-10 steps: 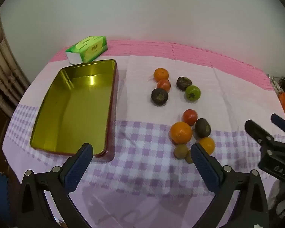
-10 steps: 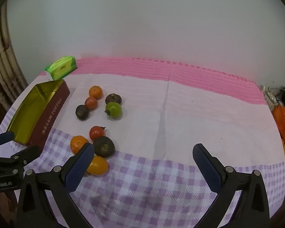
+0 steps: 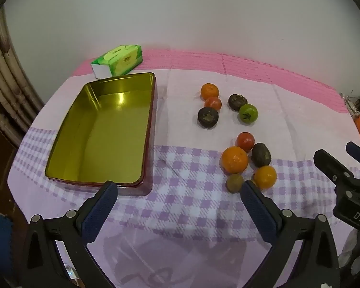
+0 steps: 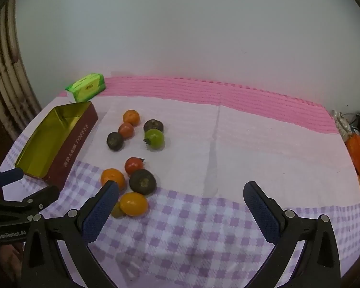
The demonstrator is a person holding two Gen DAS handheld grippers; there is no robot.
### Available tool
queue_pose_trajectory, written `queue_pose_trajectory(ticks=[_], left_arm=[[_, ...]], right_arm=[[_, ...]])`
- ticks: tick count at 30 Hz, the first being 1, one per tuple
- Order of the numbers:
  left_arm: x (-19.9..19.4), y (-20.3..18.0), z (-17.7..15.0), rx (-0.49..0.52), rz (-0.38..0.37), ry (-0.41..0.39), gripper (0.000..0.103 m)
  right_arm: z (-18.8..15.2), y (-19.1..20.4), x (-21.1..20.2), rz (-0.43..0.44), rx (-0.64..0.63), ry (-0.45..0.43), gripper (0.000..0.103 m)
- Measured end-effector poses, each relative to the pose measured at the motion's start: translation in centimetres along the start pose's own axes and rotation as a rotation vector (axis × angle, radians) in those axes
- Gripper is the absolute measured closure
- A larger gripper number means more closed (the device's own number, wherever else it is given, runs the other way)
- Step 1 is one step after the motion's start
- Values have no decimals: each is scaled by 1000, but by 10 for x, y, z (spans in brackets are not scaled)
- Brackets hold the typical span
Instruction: Organize fruits
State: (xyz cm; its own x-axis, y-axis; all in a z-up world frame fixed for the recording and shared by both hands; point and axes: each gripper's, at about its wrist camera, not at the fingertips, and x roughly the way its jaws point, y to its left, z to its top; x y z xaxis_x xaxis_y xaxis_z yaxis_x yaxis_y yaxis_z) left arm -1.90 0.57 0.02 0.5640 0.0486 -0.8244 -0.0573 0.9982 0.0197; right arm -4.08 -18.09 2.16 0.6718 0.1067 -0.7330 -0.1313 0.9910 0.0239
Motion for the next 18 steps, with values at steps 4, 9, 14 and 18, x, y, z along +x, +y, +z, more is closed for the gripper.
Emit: queue_pose_trajectory(ticks=[4, 9, 14, 18], left_arm=[[-2, 1, 1, 1, 12, -7, 1], [-1, 4, 1, 3, 36, -8, 1], [1, 4, -1, -5, 37, -1, 1], [1, 2, -4, -1, 42, -4, 1]], right_arm=[[4, -8, 12, 6, -1, -1, 0], [8, -14, 20, 18, 1, 2, 0], [5, -15, 25, 20, 4, -3, 0], [3, -16, 28, 20, 10, -4, 0]])
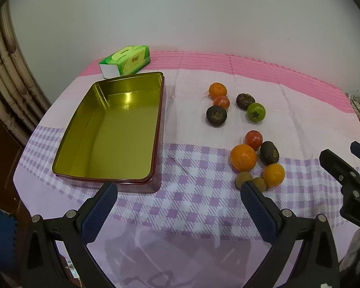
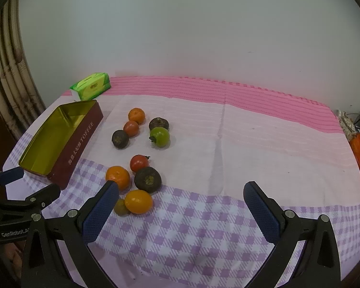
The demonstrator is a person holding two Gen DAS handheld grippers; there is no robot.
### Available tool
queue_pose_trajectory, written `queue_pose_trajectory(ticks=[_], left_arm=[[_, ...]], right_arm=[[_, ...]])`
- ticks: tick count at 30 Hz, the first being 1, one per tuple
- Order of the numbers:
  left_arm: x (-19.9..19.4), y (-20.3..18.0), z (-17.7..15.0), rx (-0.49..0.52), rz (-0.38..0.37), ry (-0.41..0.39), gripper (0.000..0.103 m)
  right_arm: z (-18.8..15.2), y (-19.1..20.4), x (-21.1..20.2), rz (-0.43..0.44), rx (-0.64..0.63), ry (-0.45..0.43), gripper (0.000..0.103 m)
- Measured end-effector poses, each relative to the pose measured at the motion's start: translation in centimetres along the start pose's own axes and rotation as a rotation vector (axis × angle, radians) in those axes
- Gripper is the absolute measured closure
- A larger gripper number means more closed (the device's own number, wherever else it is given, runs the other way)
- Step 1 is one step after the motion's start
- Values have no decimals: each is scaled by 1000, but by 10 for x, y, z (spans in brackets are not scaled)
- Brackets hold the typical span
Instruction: Organize fruits
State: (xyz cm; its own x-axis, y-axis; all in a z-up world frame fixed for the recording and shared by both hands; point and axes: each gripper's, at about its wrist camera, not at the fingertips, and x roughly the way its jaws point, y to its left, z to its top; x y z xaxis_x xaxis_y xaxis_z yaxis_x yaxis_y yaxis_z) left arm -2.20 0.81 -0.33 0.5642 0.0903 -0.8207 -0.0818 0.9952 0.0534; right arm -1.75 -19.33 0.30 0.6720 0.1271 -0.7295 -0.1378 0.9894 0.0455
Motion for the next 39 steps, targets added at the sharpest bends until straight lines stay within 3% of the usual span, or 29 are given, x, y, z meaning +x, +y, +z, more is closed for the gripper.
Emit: queue_pose_trajectory(ticks=[14, 25, 39], left_arm=[[1, -5, -5, 40, 1, 22, 1], [-1, -6, -6, 29, -26, 19, 1], [3, -4, -6, 17, -9, 28, 1]], right_arm=[[-3, -3, 6, 5, -8, 3, 0], [-1, -1, 7, 6, -13, 8, 0], [-2, 2, 6, 10, -19, 11, 0]])
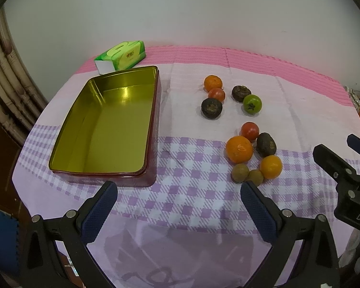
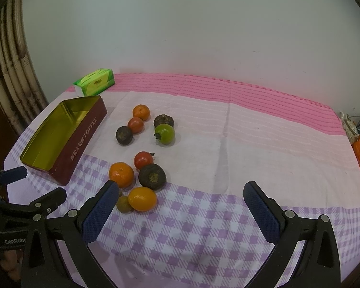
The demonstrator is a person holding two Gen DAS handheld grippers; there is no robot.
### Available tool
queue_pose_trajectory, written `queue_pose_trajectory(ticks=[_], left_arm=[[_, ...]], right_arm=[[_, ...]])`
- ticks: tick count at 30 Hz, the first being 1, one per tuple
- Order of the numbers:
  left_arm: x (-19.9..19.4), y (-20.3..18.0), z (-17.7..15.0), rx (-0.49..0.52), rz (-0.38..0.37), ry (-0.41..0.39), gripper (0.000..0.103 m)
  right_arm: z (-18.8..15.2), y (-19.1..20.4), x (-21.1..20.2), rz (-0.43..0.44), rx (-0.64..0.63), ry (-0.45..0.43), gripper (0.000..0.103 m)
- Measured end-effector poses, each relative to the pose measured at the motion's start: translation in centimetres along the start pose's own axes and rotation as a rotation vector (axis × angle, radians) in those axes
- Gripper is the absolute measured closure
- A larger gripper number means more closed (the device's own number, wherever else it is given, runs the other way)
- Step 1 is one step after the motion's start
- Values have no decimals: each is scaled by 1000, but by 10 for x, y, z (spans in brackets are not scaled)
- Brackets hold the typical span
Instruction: Organize fruits
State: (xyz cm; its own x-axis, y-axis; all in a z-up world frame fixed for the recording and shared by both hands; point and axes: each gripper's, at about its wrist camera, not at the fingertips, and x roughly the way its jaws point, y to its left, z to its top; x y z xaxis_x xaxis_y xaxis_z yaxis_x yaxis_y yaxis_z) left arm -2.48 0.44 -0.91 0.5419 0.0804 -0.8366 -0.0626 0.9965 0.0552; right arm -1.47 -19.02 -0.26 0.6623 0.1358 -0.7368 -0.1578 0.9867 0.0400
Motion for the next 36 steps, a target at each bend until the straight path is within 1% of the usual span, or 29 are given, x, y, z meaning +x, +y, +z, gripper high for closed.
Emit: queue_pose_trajectory(ticks=[8, 36], left_arm=[[3, 0, -2, -4, 12, -2, 1], [4, 5, -4, -10, 8, -9, 1]], right_arm=[[-1, 3, 2, -3, -7, 5, 0], [-3, 3, 5, -4, -13, 16, 0]])
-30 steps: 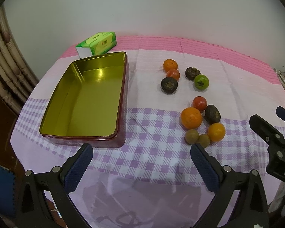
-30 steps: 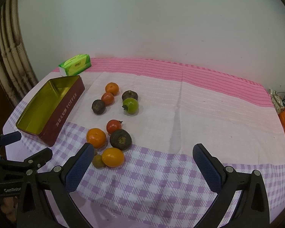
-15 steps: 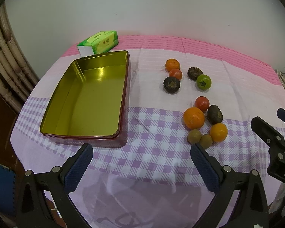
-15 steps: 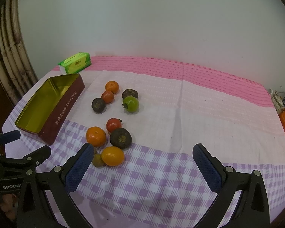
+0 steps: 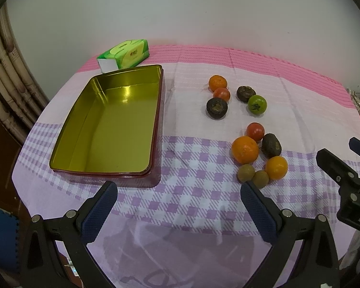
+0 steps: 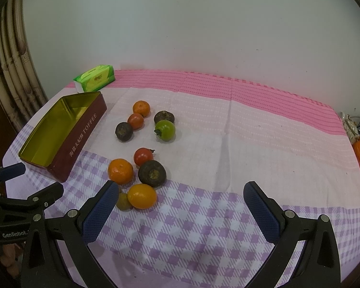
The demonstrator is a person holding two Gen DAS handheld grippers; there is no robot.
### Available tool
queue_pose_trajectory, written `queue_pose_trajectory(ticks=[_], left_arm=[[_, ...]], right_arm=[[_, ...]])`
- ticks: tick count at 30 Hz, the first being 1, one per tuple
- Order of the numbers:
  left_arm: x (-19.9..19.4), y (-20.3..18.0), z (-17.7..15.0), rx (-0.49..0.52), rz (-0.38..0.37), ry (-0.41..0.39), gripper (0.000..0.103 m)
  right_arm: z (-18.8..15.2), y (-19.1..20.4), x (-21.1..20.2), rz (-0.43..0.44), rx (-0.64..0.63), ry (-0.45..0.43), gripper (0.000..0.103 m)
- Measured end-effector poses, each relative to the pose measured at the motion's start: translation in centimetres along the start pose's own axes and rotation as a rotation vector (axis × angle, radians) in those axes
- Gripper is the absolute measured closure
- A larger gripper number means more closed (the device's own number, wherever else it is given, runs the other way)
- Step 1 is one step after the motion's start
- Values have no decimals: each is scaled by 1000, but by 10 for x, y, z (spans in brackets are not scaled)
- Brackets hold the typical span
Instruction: Organize fruits
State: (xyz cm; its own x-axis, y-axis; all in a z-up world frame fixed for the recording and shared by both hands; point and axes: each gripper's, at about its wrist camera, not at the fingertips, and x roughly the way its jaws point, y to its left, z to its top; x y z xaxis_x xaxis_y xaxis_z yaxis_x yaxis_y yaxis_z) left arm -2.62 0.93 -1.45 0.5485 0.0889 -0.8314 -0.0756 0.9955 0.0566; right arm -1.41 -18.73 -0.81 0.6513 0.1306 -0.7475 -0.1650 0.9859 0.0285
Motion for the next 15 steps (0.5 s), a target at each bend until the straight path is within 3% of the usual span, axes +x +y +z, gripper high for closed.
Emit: queue_pose_trajectory(ticks=[15], left_arm=[[3, 1, 1, 1, -9, 10, 1]], right_arm=[[-2, 0, 5, -5, -3, 11, 0]])
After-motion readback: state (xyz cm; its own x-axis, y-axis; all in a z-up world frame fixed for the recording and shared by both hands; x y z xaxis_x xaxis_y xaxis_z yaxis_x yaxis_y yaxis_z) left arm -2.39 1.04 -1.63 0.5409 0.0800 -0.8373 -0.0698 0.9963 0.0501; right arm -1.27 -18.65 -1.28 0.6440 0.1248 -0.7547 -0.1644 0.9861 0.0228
